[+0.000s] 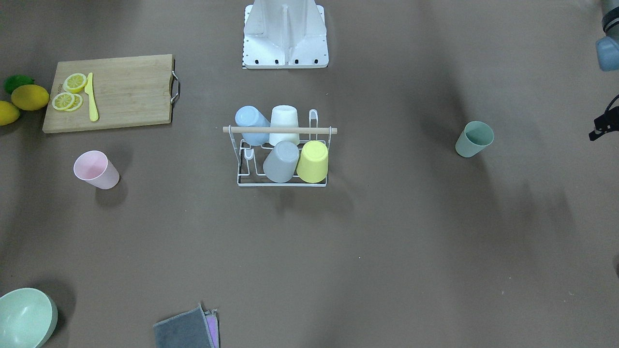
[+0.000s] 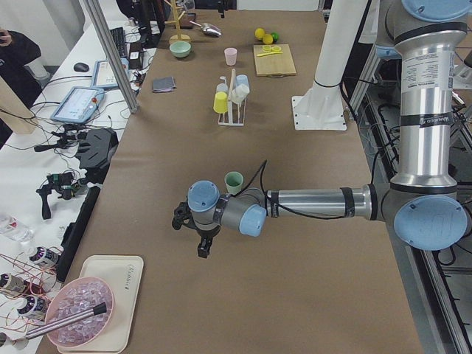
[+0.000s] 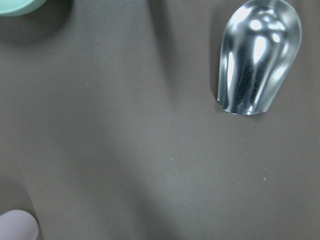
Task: Place cup on cup holder
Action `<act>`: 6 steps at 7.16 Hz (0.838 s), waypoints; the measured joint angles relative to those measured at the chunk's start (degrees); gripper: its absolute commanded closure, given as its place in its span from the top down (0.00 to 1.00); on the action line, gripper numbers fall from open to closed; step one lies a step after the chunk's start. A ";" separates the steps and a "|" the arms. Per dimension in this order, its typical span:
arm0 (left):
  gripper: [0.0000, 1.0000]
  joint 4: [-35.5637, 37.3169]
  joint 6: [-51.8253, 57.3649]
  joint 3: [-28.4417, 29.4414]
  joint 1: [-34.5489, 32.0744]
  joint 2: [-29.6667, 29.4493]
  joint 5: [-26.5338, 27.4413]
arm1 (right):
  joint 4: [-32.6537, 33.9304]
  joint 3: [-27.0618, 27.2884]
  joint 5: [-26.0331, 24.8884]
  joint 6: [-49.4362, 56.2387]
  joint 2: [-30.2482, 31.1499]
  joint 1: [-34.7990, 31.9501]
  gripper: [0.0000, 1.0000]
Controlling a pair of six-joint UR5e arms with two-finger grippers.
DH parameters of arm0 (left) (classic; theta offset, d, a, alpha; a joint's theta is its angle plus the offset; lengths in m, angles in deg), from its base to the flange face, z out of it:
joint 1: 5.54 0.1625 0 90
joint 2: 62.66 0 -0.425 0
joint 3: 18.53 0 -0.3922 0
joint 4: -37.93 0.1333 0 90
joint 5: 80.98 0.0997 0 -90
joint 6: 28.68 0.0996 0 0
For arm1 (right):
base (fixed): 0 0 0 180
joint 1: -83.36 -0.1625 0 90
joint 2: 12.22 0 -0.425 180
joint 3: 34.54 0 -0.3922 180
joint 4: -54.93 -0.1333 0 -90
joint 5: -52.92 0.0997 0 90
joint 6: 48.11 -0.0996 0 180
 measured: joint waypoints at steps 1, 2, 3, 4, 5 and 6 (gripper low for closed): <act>0.97 0.06 -1.03 -0.16 -0.01 -1.14 0.00 | 3.09 -2.84 0.22 0.00 -4.79 2.66 1.00; 0.97 0.14 -2.89 -0.12 -0.02 -3.10 0.06 | 4.33 -4.69 0.29 -0.06 -7.60 5.73 1.00; 0.97 0.22 -4.70 0.26 -0.02 -5.35 0.14 | 4.78 -6.80 0.42 -0.22 -10.07 8.81 1.00; 0.97 0.37 -6.23 1.37 -0.03 -7.59 0.20 | 5.02 -9.62 1.17 -0.35 -12.65 11.40 1.00; 0.97 1.65 -7.97 3.51 -0.08 -10.48 0.21 | 5.44 -13.36 3.12 -0.31 -15.48 13.31 1.00; 0.97 6.14 -9.40 6.15 -0.10 -14.92 0.22 | 5.87 -17.25 5.15 -0.05 -18.19 14.56 1.00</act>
